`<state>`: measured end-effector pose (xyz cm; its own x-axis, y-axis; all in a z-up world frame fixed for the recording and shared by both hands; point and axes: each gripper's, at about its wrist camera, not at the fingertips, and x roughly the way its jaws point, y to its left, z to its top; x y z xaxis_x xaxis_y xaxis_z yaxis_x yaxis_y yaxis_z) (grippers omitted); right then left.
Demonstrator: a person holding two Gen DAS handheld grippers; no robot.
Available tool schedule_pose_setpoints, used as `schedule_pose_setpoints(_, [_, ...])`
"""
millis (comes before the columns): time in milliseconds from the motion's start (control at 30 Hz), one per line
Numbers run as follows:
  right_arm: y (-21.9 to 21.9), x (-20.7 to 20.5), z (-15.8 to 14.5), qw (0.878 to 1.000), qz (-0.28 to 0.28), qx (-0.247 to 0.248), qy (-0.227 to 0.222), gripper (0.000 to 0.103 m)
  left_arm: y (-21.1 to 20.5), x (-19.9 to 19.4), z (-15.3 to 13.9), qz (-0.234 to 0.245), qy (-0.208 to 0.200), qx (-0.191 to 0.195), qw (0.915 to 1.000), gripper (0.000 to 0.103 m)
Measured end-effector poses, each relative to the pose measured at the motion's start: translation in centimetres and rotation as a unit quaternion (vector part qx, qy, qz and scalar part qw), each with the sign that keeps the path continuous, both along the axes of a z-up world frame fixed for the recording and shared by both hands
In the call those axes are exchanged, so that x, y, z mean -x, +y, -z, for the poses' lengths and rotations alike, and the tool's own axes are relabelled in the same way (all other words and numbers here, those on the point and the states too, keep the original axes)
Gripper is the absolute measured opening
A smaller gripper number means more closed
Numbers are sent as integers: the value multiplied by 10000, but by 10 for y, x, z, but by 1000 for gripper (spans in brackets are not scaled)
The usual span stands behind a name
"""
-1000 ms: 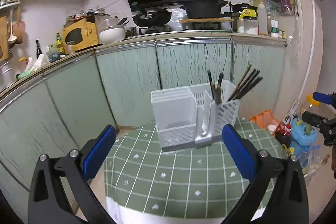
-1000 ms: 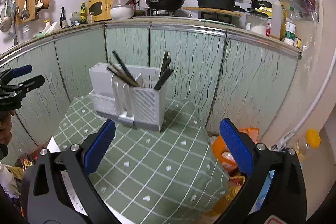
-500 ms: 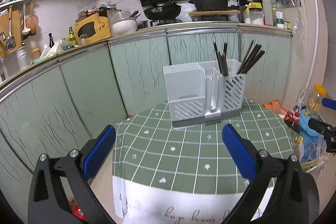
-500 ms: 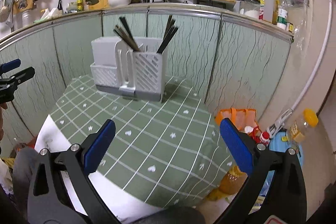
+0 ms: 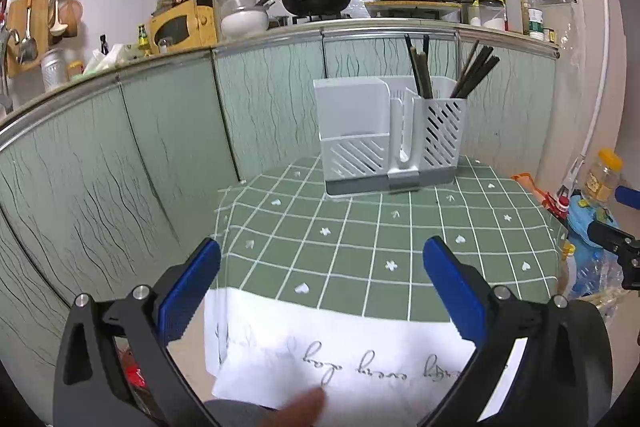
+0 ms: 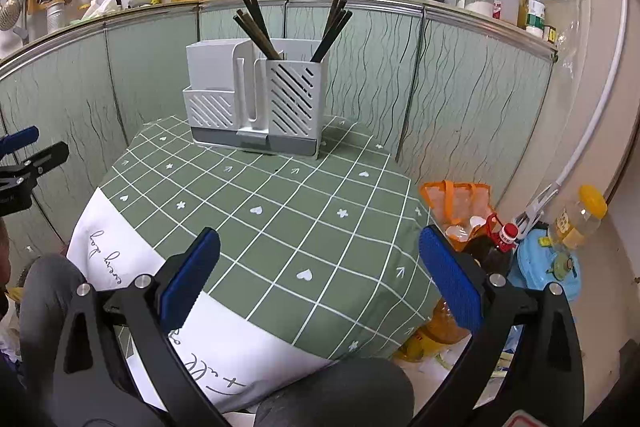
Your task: Organize utensils
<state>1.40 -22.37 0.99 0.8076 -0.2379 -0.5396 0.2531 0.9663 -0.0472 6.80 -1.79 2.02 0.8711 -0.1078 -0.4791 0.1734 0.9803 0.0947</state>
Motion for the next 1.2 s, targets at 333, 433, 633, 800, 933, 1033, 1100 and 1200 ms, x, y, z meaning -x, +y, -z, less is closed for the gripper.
schedule_pose_setpoints(333, [2,-2,7,10000,-30,7,90,96,-4,-1,14,97,250,-39,9996,99])
schedule_pose_setpoints(433, [1,-2,8,9999,-22,-33,112,96,-4,-3,17,126,339,-31,9993,99])
schedule_pose_setpoints(633, [-1,-2,9,9999,-8,-99,125,96,-3,-4,19,-42,358,-12,9993,99])
schedule_pose_setpoints(800, [-2,-2,10,9999,-5,-119,122,96,-3,-4,20,-34,393,2,9992,99])
schedule_pose_setpoints(933, [-1,-2,12,9998,-14,-134,134,96,-4,-4,20,-44,417,-4,9991,99])
schedule_pose_setpoints(1033, [-1,-2,14,9998,-9,-146,150,96,-5,-5,20,-60,441,-13,9990,99])
schedule_pose_setpoints(1100, [-1,-2,14,9998,-2,-143,153,96,-7,-5,21,-58,441,-31,9990,99])
schedule_pose_setpoints(1200, [-2,-2,14,9998,8,-156,147,96,-7,-5,21,-34,448,-22,9990,99])
